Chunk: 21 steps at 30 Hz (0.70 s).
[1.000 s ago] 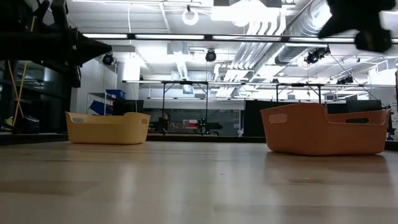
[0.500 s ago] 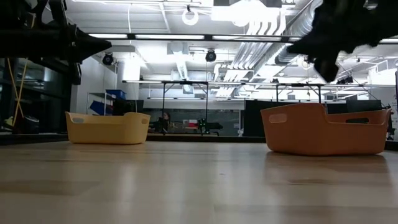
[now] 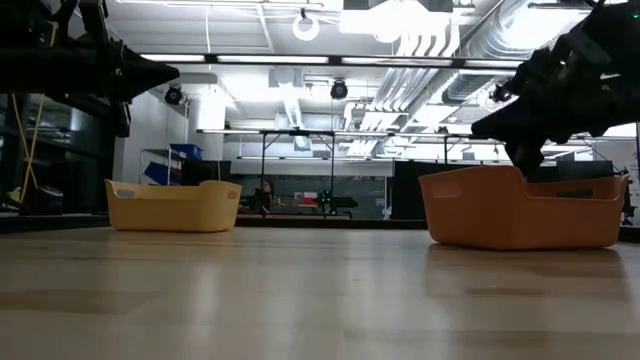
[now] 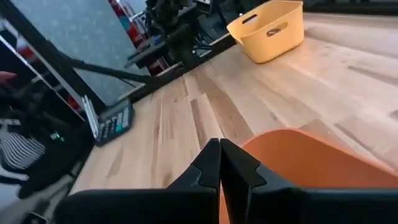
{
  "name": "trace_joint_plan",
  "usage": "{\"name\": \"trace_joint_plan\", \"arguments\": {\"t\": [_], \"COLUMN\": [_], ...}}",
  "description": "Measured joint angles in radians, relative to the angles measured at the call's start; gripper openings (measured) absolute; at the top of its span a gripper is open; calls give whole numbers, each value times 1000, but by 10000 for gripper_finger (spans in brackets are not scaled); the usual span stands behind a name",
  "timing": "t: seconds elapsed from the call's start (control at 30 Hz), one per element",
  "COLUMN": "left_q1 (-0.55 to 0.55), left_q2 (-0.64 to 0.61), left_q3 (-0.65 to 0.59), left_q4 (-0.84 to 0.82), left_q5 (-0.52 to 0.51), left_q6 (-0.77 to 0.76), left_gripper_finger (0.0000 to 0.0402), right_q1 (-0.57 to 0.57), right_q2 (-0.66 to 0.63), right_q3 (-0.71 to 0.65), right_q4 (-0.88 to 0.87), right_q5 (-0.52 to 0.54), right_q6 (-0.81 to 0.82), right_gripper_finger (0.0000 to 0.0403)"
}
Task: Sort batteries
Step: Return to Home Position
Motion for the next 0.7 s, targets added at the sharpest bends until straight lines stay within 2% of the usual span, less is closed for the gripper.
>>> {"name": "trace_joint_plan", "arguments": {"t": [0.2, 0.33, 0.5, 0.63, 0.7], "left_q1": [0, -8, -43, -61, -67], "left_q2": [-10, -128, -127, -127, -128], "left_q3": [0, -1, -16, -16, -16], "left_q4": [-31, -129, -105, -131, -131], "left_q5": [1, 0, -12, -1, 5], "left_q6": [0, 0, -2, -2, -1], "left_gripper_finger": [0, 0, 0, 0, 0], "right_q1": [0, 0, 4, 20, 26], "right_q2": [2, 2, 2, -177, -287], "right_q3": [-6, -6, -6, -6, -6], "right_q4": [-134, -257, -366, -525, -518], "right_q5": [13, 16, 19, 17, 0], "right_q6": [-83, -76, -41, -41, -42], "right_gripper_finger": [0, 0, 0, 0, 0]}}
